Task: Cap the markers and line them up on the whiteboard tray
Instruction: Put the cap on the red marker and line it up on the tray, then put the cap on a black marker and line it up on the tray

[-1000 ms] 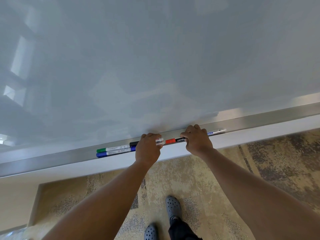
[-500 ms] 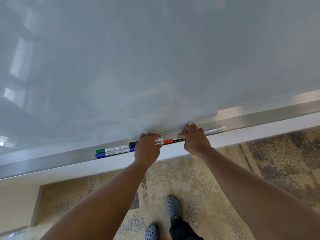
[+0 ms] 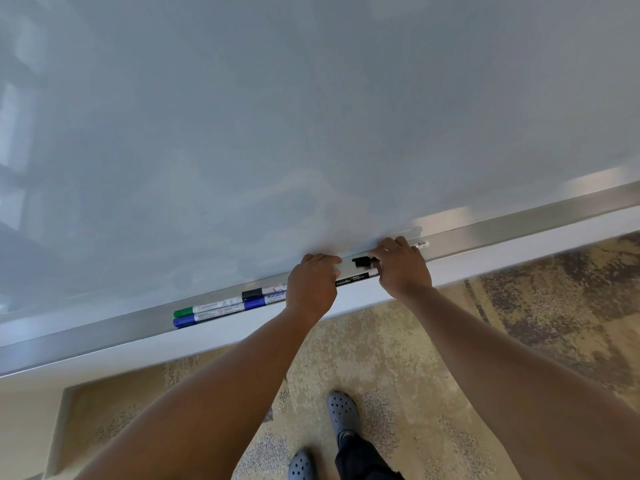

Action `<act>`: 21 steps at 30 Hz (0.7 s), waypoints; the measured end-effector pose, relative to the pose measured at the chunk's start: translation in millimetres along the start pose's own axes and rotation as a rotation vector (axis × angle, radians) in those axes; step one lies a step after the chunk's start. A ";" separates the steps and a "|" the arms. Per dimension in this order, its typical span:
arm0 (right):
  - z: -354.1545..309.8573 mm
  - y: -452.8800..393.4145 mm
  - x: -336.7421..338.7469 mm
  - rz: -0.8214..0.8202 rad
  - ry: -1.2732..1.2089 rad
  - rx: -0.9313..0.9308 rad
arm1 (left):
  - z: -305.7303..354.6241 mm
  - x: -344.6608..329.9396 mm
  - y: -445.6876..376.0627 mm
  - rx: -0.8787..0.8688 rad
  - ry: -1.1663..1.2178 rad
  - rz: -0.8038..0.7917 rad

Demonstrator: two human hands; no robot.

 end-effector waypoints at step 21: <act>33.2 -5.5 6.0 0.054 0.079 -0.128 | 81.9 -5.2 -40.4 -0.267 -0.465 -0.125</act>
Point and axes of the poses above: each hand's wrist, its own y-axis away from the middle knuckle, its own x-axis out of the back of the hand, z = x × y, the point moved 6 cm from there along -y, towards the middle knuckle, and after that the axes turned 14 degrees about -y, right-handed, at the moved point
